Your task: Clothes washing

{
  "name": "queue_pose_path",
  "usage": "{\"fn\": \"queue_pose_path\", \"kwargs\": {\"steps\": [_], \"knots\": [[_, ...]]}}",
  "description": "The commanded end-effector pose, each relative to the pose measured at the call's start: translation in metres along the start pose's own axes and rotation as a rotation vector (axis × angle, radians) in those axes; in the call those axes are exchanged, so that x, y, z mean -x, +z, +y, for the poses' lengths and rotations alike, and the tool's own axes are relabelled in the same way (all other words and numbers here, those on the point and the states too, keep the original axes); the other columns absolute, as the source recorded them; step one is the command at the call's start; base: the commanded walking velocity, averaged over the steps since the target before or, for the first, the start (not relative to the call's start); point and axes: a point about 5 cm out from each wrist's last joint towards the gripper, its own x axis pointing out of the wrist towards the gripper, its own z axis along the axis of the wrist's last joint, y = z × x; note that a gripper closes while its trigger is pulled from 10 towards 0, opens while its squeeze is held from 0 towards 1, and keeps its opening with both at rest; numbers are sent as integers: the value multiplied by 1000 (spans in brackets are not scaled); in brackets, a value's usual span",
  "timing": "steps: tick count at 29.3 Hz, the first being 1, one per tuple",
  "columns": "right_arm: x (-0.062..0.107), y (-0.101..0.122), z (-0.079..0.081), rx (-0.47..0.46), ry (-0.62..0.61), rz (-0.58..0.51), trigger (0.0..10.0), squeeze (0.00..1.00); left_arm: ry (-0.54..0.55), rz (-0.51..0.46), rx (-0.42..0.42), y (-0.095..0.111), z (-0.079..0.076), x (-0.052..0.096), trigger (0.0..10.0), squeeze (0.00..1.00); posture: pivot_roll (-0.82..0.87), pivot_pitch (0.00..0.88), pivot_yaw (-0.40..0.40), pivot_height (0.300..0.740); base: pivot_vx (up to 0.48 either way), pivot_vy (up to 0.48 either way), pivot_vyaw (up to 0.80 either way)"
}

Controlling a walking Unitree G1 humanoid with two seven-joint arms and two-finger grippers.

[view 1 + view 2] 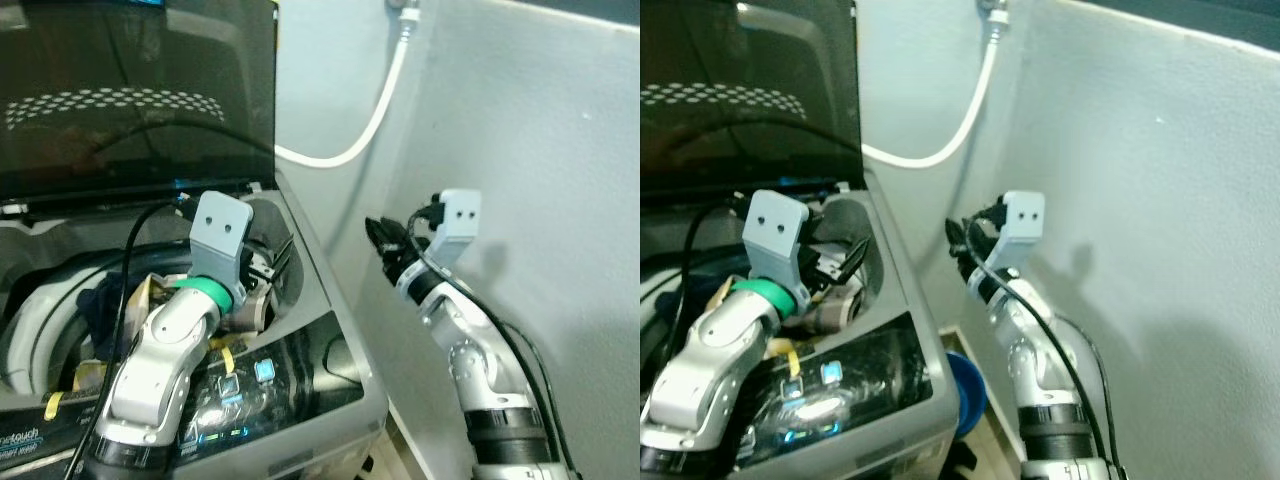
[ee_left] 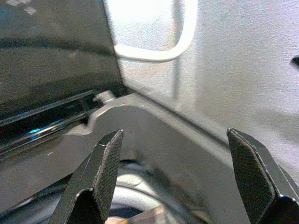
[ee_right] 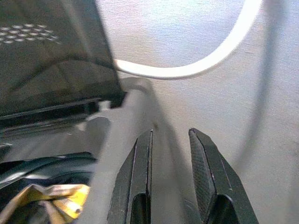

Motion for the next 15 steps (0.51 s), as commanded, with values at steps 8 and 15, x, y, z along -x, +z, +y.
{"fn": "queue_pose_path", "kwargs": {"steps": [8, 15], "knots": [[-4, 10, 7, 85, 75, -10, 10000, 0, 42, -35, -25, 5, 4, 5, 10000, 0, 47, 0, -52, 740, 0, 0, 500], [-2, 11, 11, 57, 113, -22, 10000, 0, 39, -29, 27, 3, -3, 9, 10000, 0, 45, 0, -51, 740, 0, 0, 686]]}}
